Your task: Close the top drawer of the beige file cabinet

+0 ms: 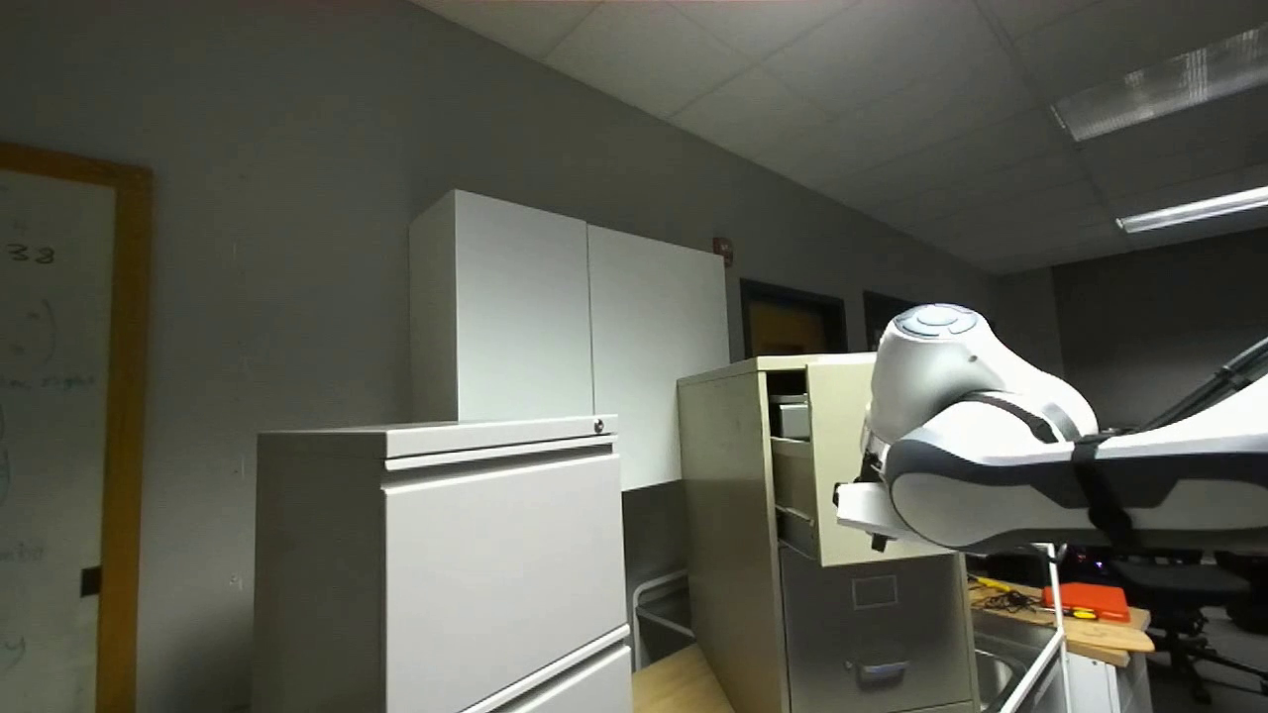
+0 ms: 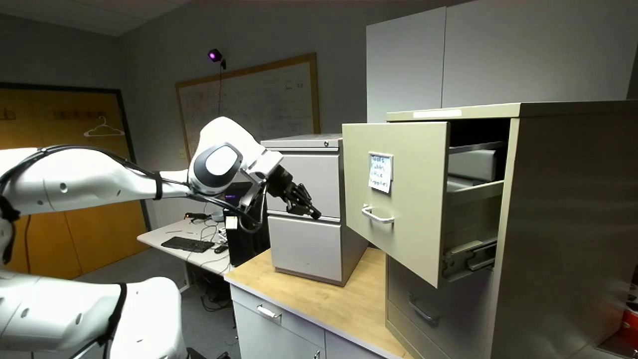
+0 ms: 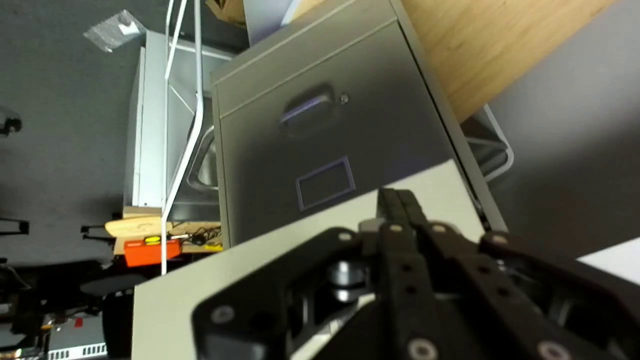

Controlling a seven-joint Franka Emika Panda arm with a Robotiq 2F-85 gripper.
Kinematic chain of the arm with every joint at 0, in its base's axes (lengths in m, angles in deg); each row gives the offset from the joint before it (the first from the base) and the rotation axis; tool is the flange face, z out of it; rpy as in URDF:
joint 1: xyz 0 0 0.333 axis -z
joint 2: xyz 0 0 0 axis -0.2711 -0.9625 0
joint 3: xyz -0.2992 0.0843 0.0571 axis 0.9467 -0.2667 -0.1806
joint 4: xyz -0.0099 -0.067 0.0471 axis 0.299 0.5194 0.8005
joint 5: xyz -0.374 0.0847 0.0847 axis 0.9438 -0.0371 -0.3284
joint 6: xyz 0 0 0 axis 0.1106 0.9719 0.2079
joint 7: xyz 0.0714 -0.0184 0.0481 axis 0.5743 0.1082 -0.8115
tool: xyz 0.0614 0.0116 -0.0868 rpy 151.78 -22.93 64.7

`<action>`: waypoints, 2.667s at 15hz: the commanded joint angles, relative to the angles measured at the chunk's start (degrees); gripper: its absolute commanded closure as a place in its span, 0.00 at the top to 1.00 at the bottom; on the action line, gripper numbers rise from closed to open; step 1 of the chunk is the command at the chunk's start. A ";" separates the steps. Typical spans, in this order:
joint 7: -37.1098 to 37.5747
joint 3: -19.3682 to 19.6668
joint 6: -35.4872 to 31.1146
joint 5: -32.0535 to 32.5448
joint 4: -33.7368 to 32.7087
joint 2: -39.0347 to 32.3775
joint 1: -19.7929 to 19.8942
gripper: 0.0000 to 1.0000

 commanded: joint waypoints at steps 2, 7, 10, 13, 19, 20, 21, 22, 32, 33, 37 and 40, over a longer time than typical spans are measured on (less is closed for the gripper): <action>7.47 -5.09 -5.85 6.76 -0.93 1.21 5.45 0.00; 11.09 -8.71 -10.99 12.38 -3.53 -1.17 12.10 0.00; 10.44 -10.15 -13.60 13.66 -5.43 -3.20 15.61 0.00; 9.72 -12.05 -16.03 14.40 -8.20 -7.15 18.62 0.00; 9.78 -16.62 -17.87 15.44 -16.40 -19.03 23.40 0.00; 9.85 -17.18 -17.48 15.80 -17.57 -20.46 23.92 0.00; 10.23 -17.95 -17.05 16.45 -18.88 -22.00 24.77 0.00; 10.45 -18.43 -16.70 17.08 -20.12 -23.32 25.30 0.00; 10.11 -25.21 -14.46 19.89 -33.64 -39.55 32.22 0.00; 9.64 -26.25 -14.16 19.70 -34.96 -40.98 32.99 0.00; 9.66 -30.90 -11.13 20.52 -40.00 -45.97 36.52 0.00; 9.94 -34.10 -7.97 21.69 -43.32 -48.90 38.90 0.00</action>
